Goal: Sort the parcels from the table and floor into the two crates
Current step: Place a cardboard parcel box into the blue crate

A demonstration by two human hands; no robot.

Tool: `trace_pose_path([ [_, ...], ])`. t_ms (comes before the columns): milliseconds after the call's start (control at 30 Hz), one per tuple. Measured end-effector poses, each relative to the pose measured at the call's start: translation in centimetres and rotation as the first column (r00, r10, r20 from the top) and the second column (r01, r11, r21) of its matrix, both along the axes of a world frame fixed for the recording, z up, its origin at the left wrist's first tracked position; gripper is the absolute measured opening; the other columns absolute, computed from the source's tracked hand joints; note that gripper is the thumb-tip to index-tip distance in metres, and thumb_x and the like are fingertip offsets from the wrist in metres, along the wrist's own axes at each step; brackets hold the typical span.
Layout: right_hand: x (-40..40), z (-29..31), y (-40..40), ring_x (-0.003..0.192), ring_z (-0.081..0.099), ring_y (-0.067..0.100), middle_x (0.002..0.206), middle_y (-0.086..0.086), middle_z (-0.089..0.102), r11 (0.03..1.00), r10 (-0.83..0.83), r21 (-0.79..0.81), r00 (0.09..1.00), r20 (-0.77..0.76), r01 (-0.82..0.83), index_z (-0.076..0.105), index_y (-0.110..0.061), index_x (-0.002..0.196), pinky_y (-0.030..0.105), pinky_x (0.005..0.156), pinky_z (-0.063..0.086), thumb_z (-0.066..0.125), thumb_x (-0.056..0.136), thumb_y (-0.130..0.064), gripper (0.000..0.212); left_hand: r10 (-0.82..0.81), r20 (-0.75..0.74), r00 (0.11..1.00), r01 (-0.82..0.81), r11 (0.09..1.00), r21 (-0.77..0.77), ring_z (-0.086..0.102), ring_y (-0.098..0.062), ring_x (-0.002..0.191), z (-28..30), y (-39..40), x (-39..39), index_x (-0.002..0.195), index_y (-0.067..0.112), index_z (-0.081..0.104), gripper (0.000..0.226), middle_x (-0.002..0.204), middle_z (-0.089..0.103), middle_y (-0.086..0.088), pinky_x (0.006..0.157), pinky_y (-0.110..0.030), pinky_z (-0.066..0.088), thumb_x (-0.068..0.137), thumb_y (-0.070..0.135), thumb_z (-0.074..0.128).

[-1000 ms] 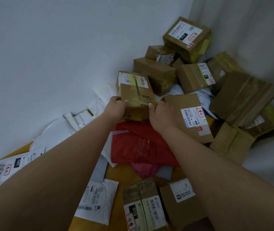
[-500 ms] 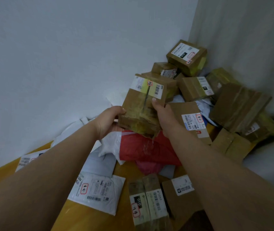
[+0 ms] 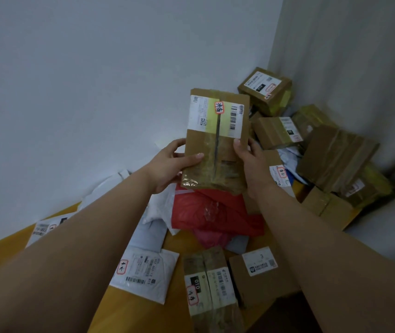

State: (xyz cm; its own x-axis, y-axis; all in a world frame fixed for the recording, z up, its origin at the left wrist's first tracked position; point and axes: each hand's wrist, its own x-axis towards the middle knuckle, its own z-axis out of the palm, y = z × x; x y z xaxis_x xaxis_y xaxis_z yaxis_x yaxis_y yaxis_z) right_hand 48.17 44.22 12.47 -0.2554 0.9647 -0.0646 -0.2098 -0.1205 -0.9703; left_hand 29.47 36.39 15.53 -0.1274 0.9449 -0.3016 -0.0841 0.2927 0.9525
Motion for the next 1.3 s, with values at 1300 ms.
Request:
trace_pose_path([
  [1300, -17.7, -2.5, -22.7, 0.112, 0.062, 0.025, 0.127, 0.010, 0.060, 0.888, 0.454, -0.182, 0.868, 0.200, -0.422, 0.046, -0.008, 0.136, 0.044, 0.098, 0.051, 0.069, 0.086, -0.039, 0.063, 0.329, -0.307, 0.893, -0.390, 0.906, -0.166, 0.067, -0.019, 0.098, -2.3, -29.3, -13.3, 0.140, 0.022, 0.039, 0.082, 0.117, 0.063, -0.001, 0.078, -0.043, 0.060, 0.076, 0.065, 0.067],
])
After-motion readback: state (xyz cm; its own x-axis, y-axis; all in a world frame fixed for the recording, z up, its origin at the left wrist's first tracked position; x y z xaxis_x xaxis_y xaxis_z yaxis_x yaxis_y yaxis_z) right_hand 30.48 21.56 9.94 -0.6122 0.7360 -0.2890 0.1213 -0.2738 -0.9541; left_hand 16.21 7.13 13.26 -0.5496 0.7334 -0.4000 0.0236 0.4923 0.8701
